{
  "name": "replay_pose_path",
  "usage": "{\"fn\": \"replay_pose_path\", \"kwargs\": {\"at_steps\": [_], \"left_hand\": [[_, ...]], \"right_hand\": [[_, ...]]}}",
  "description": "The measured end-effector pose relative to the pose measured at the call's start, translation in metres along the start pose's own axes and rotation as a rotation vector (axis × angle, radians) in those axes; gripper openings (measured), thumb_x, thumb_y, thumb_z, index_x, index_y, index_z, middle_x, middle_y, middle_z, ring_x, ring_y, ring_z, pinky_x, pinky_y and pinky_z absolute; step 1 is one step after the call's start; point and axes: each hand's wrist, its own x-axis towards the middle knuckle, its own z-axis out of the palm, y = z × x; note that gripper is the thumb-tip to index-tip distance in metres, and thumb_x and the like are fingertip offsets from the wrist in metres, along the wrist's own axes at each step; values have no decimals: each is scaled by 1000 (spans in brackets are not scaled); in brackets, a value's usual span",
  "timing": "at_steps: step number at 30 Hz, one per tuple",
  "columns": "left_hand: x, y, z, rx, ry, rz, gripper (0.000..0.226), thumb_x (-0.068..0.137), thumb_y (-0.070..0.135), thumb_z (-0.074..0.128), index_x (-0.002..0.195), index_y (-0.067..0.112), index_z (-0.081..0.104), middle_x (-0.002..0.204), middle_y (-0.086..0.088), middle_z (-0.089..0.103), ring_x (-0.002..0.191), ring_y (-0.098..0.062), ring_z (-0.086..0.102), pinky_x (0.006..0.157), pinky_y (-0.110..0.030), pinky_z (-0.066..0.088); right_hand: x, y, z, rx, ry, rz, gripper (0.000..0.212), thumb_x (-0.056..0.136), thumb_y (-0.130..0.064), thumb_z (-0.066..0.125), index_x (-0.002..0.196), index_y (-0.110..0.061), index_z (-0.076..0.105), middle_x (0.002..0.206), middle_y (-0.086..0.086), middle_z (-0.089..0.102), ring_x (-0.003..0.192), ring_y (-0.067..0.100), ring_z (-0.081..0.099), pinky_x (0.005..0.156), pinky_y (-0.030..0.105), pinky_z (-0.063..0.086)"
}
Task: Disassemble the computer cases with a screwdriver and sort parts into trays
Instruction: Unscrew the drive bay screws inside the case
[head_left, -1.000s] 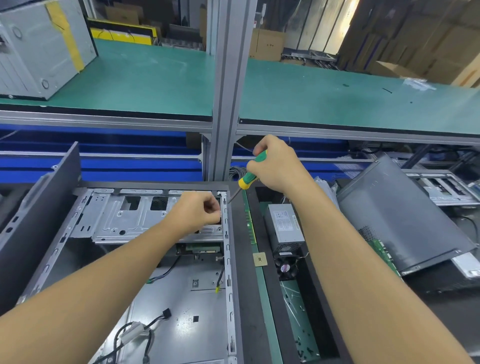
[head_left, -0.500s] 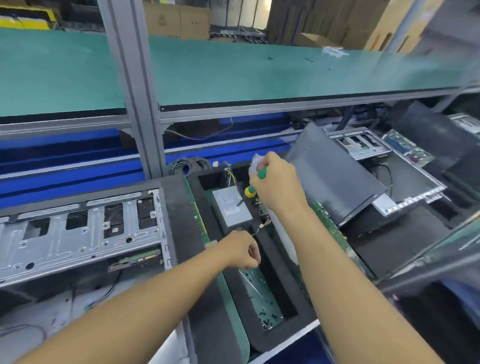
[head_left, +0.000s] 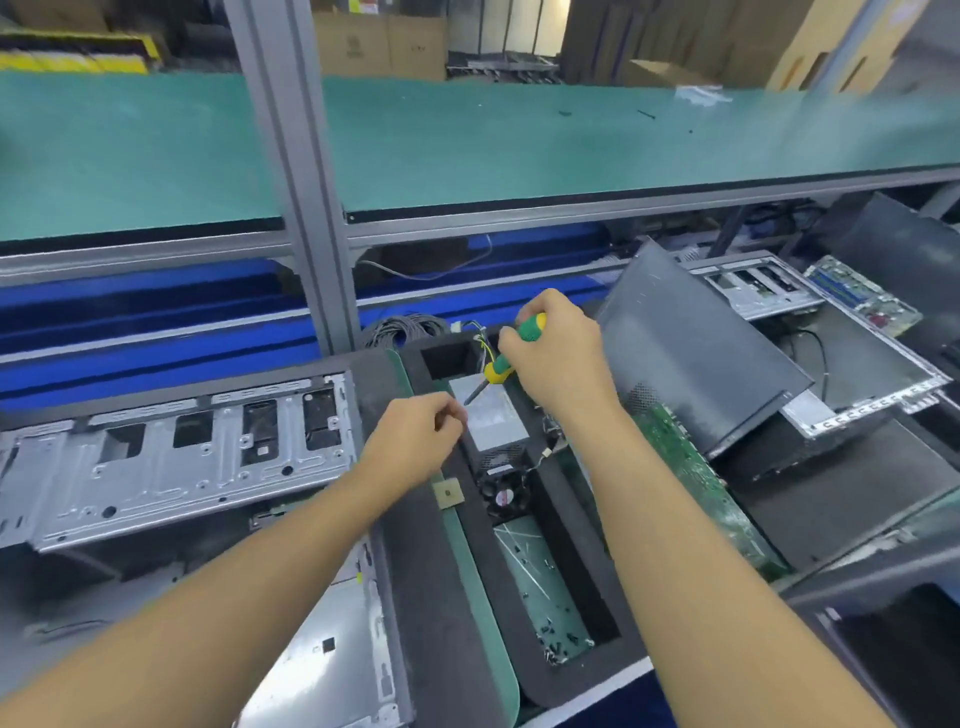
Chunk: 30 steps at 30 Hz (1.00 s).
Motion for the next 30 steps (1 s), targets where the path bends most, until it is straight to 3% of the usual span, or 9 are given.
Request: {"fn": "replay_pose_path", "kwargs": {"at_steps": [3,6,8,12,16,19,22,26,30], "left_hand": [[-15,-28,-43,-2,177,-34,35,90,1,46,78,26,67,81,15,58,72,0,53,63,-12,35],[-37,-59,-75,-119,372,-231,33,93,11,44,69,25,62,63,7,64,57,-6,56,54,-28,44],[-56,-76,-90,-187,414,-342,27,90,28,42,69,21,58,56,3,65,48,-5,54,51,-29,43],[-90,-110,-101,-290,293,-606,40,87,40,46,58,16,58,49,-2,62,42,-14,57,53,-32,48],[-113,-137,-87,-508,38,-892,31,85,39,51,74,12,61,66,-4,68,52,-22,54,56,-24,43],[-111,-147,-73,-751,134,-821,9,90,23,61,85,16,62,69,-1,65,64,-18,57,68,-29,46],[-102,-148,-61,-1081,229,-720,17,95,-2,57,108,5,66,93,-13,76,82,-28,70,84,-45,59],[-99,-144,-55,-1251,297,-654,18,95,-11,50,104,-5,65,90,-16,76,78,-26,74,64,-34,60],[-103,-143,-56,-1244,239,-645,19,97,-8,51,113,-10,62,112,-26,70,105,-37,68,93,-47,56]], "right_hand": [[4,-39,30,163,-3,-75,14,90,-25,66,93,-19,54,81,-8,54,63,6,48,46,11,38],[2,-71,61,272,-73,-106,15,88,-27,68,92,-20,55,83,-5,56,65,8,49,45,10,38],[-3,-84,81,300,-127,-117,17,89,-30,69,91,-21,54,84,-4,57,62,9,53,41,12,37],[-13,-92,118,481,-296,19,25,90,-24,72,91,-16,49,86,5,58,45,8,60,44,27,53],[-26,-86,151,681,-563,219,38,88,-16,75,86,-13,37,75,7,49,54,16,61,67,42,64],[-36,-74,169,663,-642,258,36,91,-15,72,86,-14,36,74,8,49,62,24,60,78,44,63],[-49,-60,176,548,-641,232,22,93,-16,67,95,-10,46,87,9,55,69,22,57,64,32,54],[-61,-48,179,597,-579,239,22,99,-22,62,119,-16,55,102,2,62,71,11,60,61,23,52],[-63,-45,178,602,-555,241,22,100,-17,57,122,-20,55,104,-2,63,76,12,62,64,20,53]]}}
